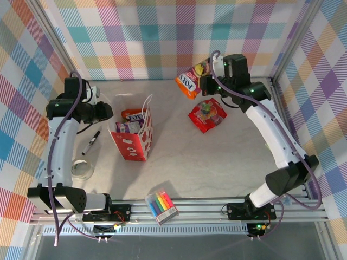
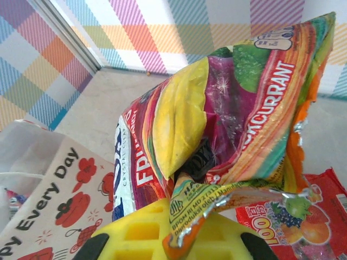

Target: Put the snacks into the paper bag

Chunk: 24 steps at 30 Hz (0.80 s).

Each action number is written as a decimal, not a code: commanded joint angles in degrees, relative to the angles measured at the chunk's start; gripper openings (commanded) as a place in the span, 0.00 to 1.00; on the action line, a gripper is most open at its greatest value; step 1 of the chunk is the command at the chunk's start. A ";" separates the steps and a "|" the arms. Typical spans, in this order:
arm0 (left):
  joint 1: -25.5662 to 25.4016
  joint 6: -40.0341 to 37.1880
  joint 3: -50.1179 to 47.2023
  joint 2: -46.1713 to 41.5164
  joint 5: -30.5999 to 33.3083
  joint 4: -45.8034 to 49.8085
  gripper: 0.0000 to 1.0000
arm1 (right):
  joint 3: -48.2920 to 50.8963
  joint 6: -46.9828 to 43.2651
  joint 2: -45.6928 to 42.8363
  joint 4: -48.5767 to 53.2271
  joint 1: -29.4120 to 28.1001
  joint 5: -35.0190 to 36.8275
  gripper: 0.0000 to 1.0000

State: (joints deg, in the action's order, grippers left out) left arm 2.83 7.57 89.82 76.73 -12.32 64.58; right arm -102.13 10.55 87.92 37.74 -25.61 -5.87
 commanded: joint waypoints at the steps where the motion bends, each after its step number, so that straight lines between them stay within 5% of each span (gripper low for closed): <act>1: 1.04 -1.33 -0.05 0.78 0.70 2.17 0.33 | -2.64 -1.32 -2.96 -0.82 -1.82 1.01 0.00; 10: 1.04 -2.05 -3.57 0.44 -1.46 0.84 0.31 | -12.65 -6.04 -1.78 3.60 -10.28 3.95 0.00; 24: 1.51 0.54 -4.41 0.98 -6.39 -0.50 0.08 | -23.21 -6.84 2.99 2.78 -18.07 -0.96 0.00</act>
State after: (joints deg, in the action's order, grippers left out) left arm 2.94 7.20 85.65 77.62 -15.84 64.20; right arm -122.65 3.81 89.60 43.38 -42.61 -3.81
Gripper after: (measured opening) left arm 0.089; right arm 0.063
